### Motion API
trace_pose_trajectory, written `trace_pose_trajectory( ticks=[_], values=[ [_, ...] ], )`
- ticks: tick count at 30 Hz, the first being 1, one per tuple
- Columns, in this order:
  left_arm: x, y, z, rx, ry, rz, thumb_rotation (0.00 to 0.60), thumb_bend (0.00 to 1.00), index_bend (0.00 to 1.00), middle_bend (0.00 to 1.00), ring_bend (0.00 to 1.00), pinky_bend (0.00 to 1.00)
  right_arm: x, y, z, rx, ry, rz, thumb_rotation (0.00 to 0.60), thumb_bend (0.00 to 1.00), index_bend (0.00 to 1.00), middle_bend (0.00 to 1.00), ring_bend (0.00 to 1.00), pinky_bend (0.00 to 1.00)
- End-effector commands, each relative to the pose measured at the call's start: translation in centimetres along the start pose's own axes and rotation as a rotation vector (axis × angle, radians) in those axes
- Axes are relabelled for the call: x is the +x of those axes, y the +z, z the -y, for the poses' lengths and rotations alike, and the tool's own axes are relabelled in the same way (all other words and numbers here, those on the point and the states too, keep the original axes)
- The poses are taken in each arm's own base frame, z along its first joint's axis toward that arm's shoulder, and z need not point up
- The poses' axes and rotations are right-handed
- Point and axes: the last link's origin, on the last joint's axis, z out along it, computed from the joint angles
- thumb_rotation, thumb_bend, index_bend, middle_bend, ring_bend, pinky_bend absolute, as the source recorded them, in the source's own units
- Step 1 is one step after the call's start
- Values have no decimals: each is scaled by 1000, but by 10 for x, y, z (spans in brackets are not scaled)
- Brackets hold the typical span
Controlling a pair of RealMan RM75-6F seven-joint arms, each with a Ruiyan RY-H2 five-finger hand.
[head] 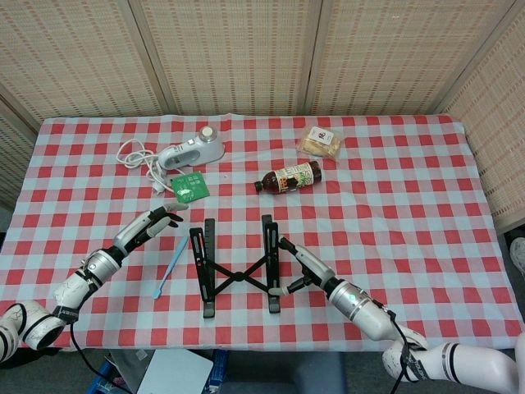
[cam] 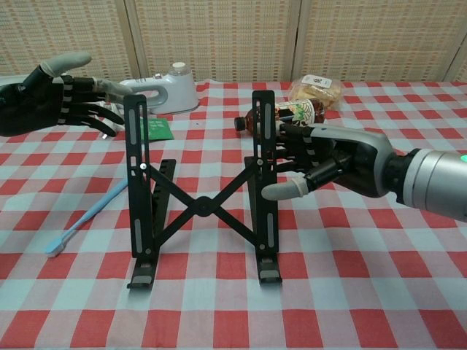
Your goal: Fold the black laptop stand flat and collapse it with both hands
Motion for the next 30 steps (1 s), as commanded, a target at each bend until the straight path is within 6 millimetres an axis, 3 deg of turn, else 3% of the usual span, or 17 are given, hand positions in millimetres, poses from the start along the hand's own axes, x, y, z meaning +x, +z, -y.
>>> trace_pose_trajectory(
  ticks=[1,10,23,30],
  values=[
    [-14,-1,0,-3,-43,53,157,220,192,183,243,272,2,-2,-1,10,-14,3,600,0,0,13,0,8],
    [-30,-11,-18,-59,-90,154,177,220,242,245,289,361,7,-19,-2,74,-54,26,600,0,0,40,0,8],
    [-39,-42,-40,-142,-88,278,191,220,271,282,324,363,17,-47,18,166,-117,55,600,0,0,47,0,8],
    [-45,-61,-45,-160,-43,333,191,220,270,283,324,362,15,-46,22,164,-141,94,600,0,0,47,0,8]
  ],
)
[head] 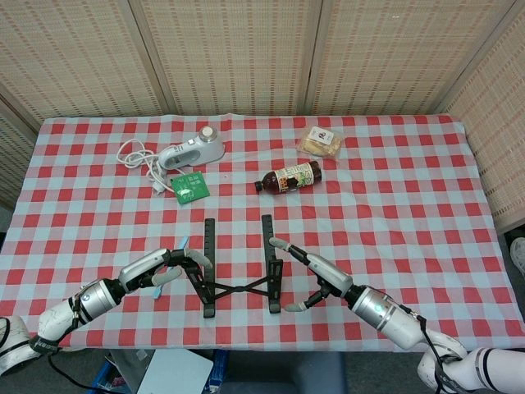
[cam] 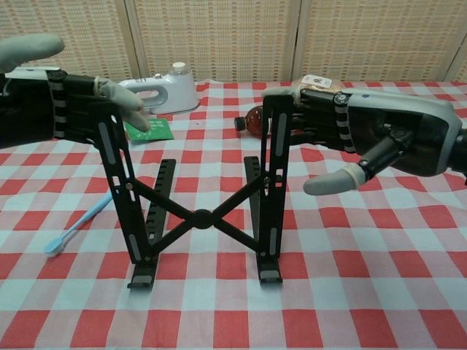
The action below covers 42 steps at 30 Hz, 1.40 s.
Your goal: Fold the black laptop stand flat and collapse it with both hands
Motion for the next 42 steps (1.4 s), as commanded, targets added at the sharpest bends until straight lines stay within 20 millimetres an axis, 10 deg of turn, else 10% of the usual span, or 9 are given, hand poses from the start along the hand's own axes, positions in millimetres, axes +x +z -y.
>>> trace_pose_trajectory(
  ticks=[1,22,42],
  values=[
    [-5,-6,-3,-1,22,23,190,220,269,283,323,363,-3,3,-1,-7,-2,24,600,0,0,49,0,8],
    [-16,-12,-11,12,83,52,219,220,258,283,324,363,-38,9,-23,-32,11,156,600,0,0,76,0,8],
    [-19,-4,-12,28,84,58,226,220,259,283,324,363,-52,-3,-35,-129,415,184,600,0,0,88,0,8]
  ],
)
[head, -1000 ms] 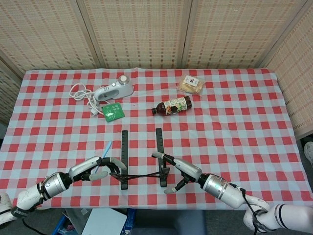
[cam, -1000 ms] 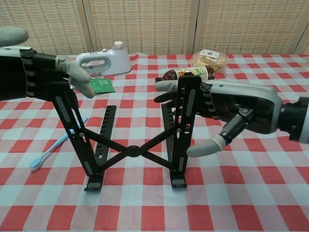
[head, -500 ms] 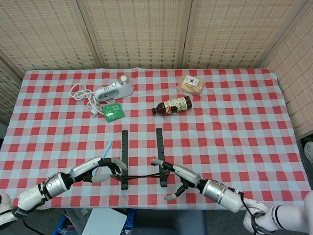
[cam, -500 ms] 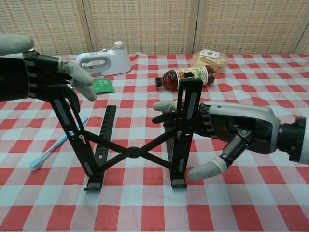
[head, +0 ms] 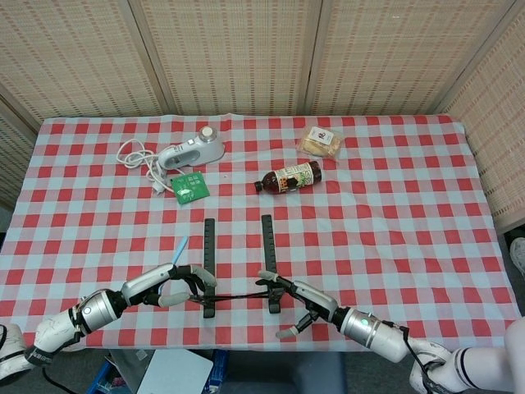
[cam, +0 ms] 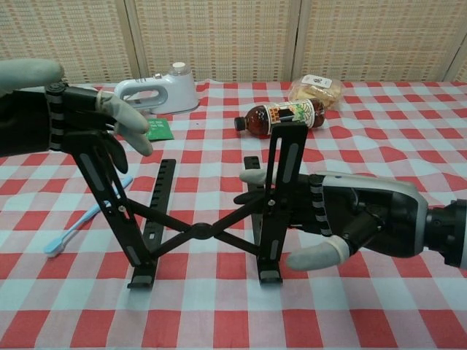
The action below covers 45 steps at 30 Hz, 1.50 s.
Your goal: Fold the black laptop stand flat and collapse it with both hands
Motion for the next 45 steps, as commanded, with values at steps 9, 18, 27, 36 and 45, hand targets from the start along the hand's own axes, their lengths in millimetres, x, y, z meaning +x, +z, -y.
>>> trace_pose_trajectory(
  ticks=[9,18,27,36,45],
  values=[
    [2,0,4,10,-3,-24,267,220,260,283,324,363,-1,-3,-4,-51,150,22,600,0,0,92,0,8],
    [11,-2,10,23,117,-63,346,220,245,283,321,363,4,-4,8,10,76,7,600,0,0,92,0,8],
    [5,-2,21,53,313,-54,495,220,239,283,302,363,18,-10,45,107,-4,-28,600,0,0,92,0,8],
    [-1,5,37,129,521,-86,600,220,254,283,289,363,28,-17,60,150,-18,-78,600,0,0,91,0,8],
    [-12,14,51,207,579,-91,600,220,320,283,288,363,28,-17,55,136,-11,-85,600,0,0,92,0,8]
  ],
)
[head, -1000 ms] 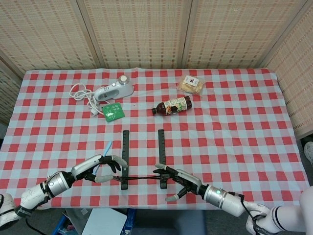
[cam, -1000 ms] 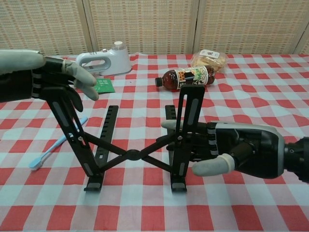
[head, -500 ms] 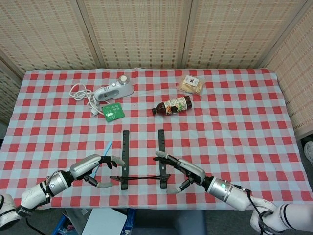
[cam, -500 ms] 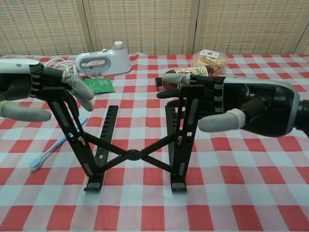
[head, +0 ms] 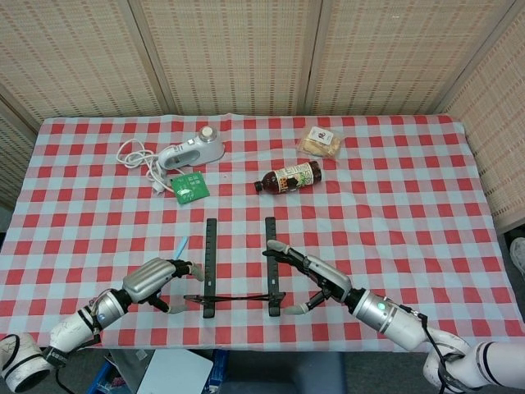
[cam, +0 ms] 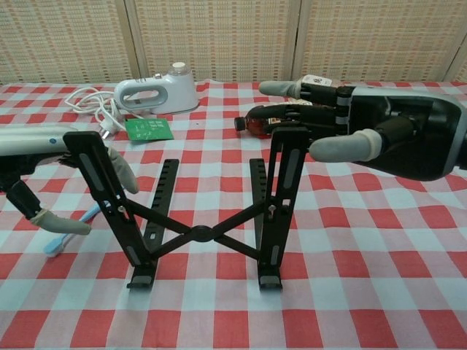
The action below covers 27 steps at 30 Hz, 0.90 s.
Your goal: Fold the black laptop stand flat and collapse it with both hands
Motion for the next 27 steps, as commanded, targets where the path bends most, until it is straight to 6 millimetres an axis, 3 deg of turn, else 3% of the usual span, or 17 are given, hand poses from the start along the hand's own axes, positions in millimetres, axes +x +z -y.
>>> trace_pose_trajectory(
  ticks=[1,15,27],
  values=[
    [-9,5,0,22,-7,6,600,220,329,283,288,363,0,0,-1,-1,1,-2,600,0,0,91,0,8],
    [-31,16,-2,60,31,6,600,220,407,283,286,363,1,-5,-5,-13,6,-7,600,0,0,91,0,8],
    [-38,19,-5,100,-15,-13,494,222,461,283,285,363,1,-5,-8,-15,13,-9,600,0,0,91,0,8]
  ],
)
